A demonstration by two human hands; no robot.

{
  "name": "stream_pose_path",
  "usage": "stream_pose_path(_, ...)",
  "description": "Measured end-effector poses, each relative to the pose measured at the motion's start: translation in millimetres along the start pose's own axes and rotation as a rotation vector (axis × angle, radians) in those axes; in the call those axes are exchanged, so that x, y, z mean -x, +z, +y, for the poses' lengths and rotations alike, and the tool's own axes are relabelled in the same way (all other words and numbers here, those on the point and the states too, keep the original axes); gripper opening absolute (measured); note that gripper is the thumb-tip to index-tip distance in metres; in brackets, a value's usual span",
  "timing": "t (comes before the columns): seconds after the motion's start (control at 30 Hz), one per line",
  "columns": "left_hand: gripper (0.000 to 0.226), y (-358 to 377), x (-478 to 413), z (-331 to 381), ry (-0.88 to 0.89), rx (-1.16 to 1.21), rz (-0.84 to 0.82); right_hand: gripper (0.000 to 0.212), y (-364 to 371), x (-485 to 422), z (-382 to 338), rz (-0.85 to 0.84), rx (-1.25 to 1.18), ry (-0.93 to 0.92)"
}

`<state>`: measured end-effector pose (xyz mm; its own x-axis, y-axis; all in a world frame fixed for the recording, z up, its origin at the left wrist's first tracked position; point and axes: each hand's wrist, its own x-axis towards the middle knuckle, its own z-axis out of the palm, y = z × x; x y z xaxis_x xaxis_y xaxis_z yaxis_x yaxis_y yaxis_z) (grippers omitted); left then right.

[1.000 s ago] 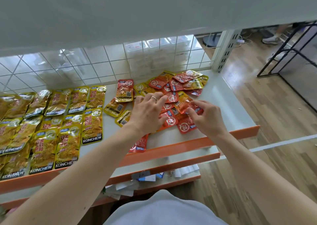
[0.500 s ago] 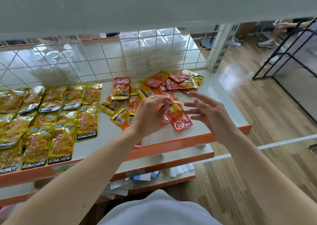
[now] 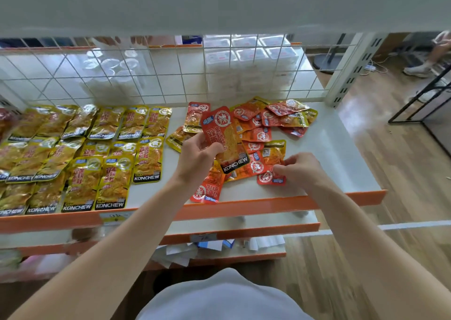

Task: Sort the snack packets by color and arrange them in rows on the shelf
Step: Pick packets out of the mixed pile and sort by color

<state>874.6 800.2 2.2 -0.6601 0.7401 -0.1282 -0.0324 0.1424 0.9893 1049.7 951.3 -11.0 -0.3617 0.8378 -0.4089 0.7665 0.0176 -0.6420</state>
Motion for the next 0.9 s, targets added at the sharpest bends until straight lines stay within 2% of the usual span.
stream_pose_path(0.1,0.017,-7,7,-2,-0.059,0.079,-0.023,0.010,-8,6,-6,-0.056,-0.161,0.085)
stream_pose_path(0.17,0.025,-12,10,-4,-0.120,0.171,-0.069,0.010,-19,4,4,0.015,-0.123,0.077)
stream_pose_path(0.3,0.026,-17,16,-6,-0.151,0.158,-0.133,0.013,-44,5,13,0.264,-0.142,-0.081)
stream_pose_path(0.37,0.026,-19,17,-7,-0.162,0.145,-0.115,0.015,-46,7,9,0.293,-0.243,-0.192)
stream_pose_path(0.47,0.029,-21,18,-5,-0.192,0.159,-0.094,0.014,-36,16,-5,0.149,-0.390,-0.367)
stream_pose_path(0.6,0.032,-32,23,1,-0.226,0.188,-0.054,0.030,-9,29,-18,-0.024,-0.484,-0.485)
stream_pose_path(0.67,0.032,-43,27,1,-0.225,0.168,-0.020,0.034,7,32,-22,-0.062,-0.583,-0.479)
stream_pose_path(0.73,0.029,-54,32,0,-0.235,0.169,0.018,0.028,25,35,-29,-0.138,-0.729,-0.424)
stream_pose_path(0.83,0.015,-70,38,-6,-0.236,0.146,0.071,0.014,50,39,-41,-0.202,-0.664,-0.411)
stream_pose_path(0.9,0.019,-81,41,-10,-0.229,0.132,0.108,0.022,65,44,-50,-0.225,-0.624,-0.424)
